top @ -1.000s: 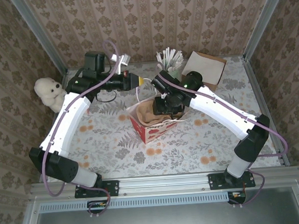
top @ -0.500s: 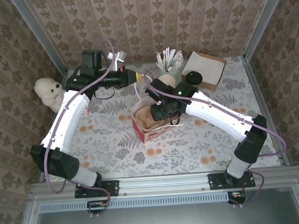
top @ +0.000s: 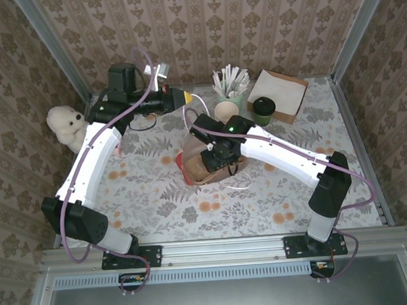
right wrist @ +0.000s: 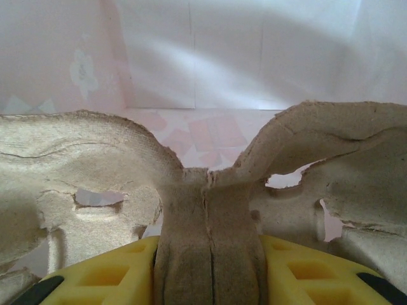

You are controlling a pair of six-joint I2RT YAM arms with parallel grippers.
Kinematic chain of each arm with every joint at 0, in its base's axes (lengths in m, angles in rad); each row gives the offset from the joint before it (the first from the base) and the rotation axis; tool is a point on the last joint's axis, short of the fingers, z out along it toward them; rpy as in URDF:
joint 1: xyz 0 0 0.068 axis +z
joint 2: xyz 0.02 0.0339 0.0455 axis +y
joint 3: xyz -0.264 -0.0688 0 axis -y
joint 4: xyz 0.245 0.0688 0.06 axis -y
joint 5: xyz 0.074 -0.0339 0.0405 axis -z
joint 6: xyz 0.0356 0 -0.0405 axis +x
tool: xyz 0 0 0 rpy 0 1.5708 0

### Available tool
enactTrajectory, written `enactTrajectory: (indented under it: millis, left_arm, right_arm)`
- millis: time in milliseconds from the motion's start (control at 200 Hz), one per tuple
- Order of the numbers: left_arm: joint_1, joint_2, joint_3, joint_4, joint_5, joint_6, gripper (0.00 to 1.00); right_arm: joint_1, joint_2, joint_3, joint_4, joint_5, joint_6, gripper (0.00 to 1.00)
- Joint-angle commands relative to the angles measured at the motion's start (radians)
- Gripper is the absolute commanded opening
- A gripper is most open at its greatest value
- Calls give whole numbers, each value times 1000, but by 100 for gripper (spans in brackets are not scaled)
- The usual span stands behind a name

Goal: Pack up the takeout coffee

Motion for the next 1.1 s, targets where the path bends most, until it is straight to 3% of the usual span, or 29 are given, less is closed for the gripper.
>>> enactTrajectory:
  millis: [0,80,175,295,365,465,570,660,795,980,1095]
  left_arm:
    - [0,-9,25,60,28,-8,0]
    - [0,-12,14,60,49,2,0]
    - [0,-30,-2,48,57,29,9]
    - [3,-66,-33,38,64,70,11]
    - [14,-85,-37,16,97,98,17]
    - [42,-143,-55,-8,150,157,37]
    - [49,-246,-116,-14,101,254,64]
    - [39,-346,-201,23,70,343,82]
    - [-46,-493,-339,88,25,513,95]
    - [-201,-592,-418,160,39,649,98]
    - [-307,-614,-478,164,-20,794,100]
  right_arm:
    - [1,26,36,-68,-30,-11,41]
    - [-5,34,45,-64,-20,4,41]
    - [-14,40,44,-48,-17,21,41]
    - [-17,43,44,-29,-18,26,41]
    - [-18,47,44,-28,-16,26,41]
    - [-19,51,44,-24,-16,29,41]
    - [-19,56,44,-21,-14,34,41]
    - [-20,59,41,-15,-11,39,40]
    - [-19,62,39,0,-13,43,40]
    - [-20,82,58,-11,-20,44,41]
    - [-19,83,60,-11,-20,45,41]
